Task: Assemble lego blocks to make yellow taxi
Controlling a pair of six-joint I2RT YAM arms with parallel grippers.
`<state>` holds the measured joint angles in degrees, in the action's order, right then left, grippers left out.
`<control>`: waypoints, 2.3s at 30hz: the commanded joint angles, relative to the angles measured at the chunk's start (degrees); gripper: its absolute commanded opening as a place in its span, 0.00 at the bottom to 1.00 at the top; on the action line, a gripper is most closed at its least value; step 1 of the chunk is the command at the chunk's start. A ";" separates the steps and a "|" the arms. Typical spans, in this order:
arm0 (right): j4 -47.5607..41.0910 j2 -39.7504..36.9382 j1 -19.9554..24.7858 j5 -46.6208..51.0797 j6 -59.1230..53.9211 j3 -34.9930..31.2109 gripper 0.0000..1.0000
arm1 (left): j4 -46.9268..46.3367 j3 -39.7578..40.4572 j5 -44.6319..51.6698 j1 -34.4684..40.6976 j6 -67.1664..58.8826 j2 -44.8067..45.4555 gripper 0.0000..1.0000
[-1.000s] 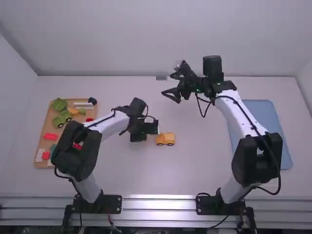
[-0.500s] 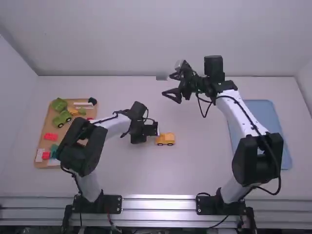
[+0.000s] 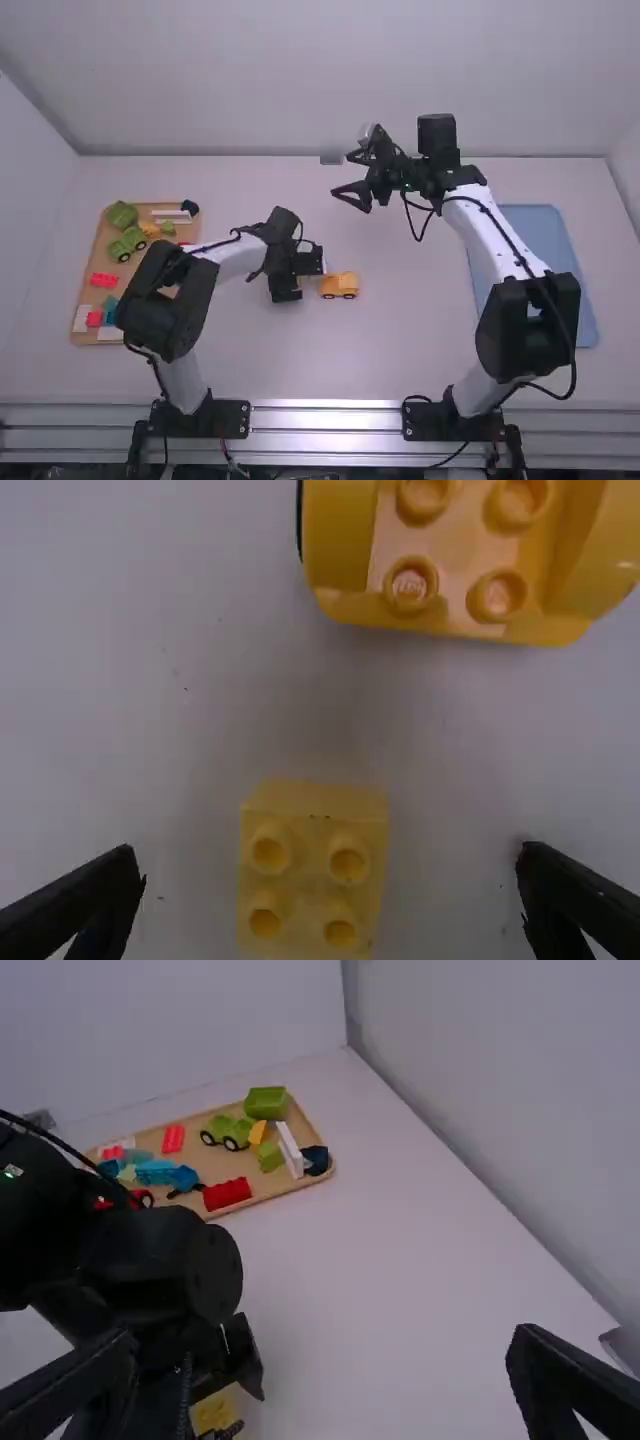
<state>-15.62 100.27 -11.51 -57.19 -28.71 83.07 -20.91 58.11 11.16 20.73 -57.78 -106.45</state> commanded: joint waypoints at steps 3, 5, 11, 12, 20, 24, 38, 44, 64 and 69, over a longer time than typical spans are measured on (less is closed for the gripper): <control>-0.11 -0.52 0.11 -0.90 0.22 0.52 0.99 | 1.79 -1.73 15.61 -6.95 -2.69 -0.50 0.99; -0.13 -0.52 0.11 -0.90 0.20 0.52 0.99 | 4.22 -3.28 23.45 -9.90 -5.35 -0.50 0.99; -0.04 -0.52 -0.42 -0.90 0.17 0.52 0.99 | 20.61 -12.83 43.87 -17.75 -7.76 -0.50 0.99; 0.00 -0.52 -0.48 -0.90 0.20 0.52 0.99 | 23.65 -14.32 44.61 -18.21 -6.71 -0.50 0.99; 0.31 -0.52 -1.70 0.61 0.17 0.52 0.99 | 43.15 -20.61 46.73 -18.49 4.59 -4.46 0.99; 0.15 -0.52 -1.66 0.22 0.17 0.52 0.99 | 41.92 -17.88 46.90 -18.51 4.31 -8.79 0.99; -0.04 -0.52 -1.62 0.22 0.22 0.52 0.99 | 27.47 -13.81 44.44 -18.47 -11.28 -9.62 0.62; -0.07 -0.52 -1.66 0.22 0.22 0.52 0.99 | 31.36 -15.58 43.43 -18.49 -11.08 -9.62 0.45; -17.97 -0.50 -0.52 5.33 -24.39 -1.22 0.99 | 32.87 -16.17 42.07 -18.36 -1.53 -2.78 0.11; -17.22 -0.50 0.42 4.07 -32.20 -8.20 0.99 | 28.15 -16.17 42.12 -18.36 -2.01 3.72 0.09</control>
<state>-32.99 100.27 -11.99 -52.38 -53.32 77.67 8.03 42.26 52.73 2.11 -61.04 -106.08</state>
